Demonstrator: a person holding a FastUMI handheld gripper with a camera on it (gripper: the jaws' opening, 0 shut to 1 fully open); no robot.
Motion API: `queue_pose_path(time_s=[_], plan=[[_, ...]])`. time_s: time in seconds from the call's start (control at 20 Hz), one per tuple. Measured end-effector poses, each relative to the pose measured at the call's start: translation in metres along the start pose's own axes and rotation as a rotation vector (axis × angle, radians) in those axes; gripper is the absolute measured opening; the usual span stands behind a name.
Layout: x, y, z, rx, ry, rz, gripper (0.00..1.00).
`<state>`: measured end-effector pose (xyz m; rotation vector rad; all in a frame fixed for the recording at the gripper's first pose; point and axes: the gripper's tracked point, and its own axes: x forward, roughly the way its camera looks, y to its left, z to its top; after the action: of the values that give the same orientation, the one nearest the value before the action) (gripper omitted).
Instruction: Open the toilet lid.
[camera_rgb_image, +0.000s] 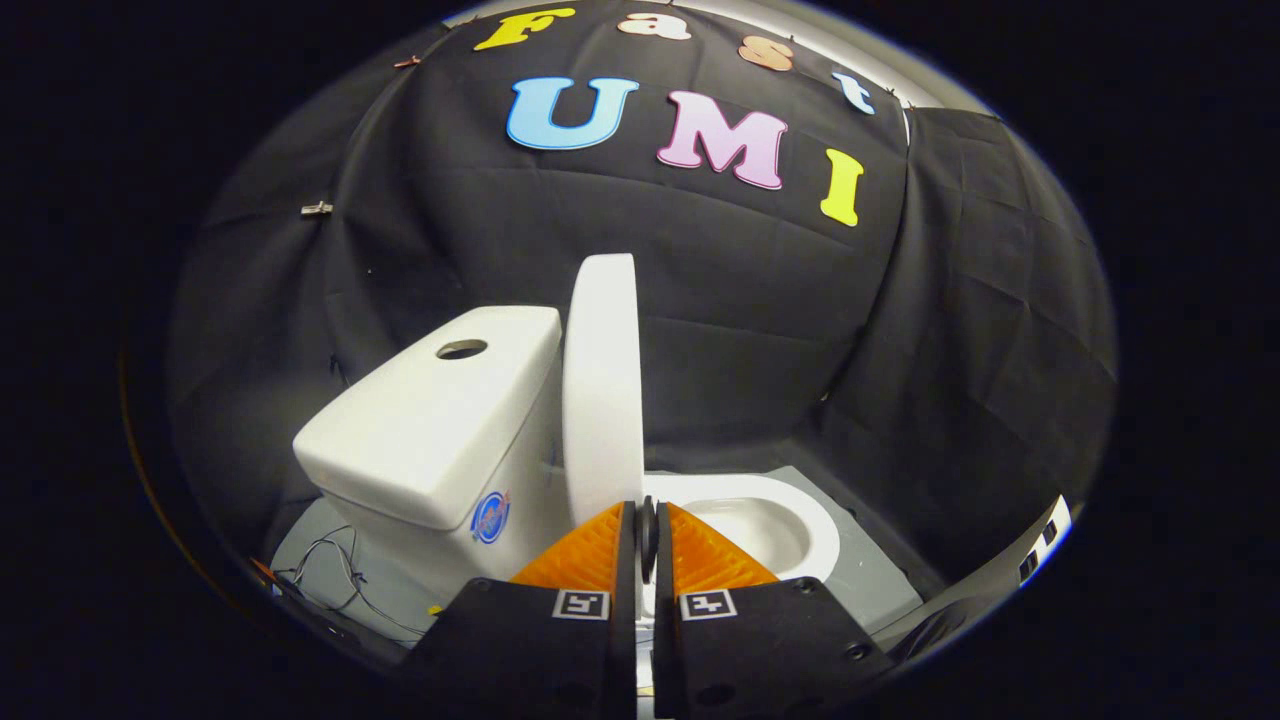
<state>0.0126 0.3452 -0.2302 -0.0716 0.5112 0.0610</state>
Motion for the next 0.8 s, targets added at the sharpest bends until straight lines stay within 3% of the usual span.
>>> queue_pose_path(time_s=[0.2, 0.8], plan=[[-0.001, 0.02, 0.004, -0.035, -0.009, 0.046, 0.12], [-0.007, 0.034, -0.001, -0.092, -0.007, 0.051, 0.14]])
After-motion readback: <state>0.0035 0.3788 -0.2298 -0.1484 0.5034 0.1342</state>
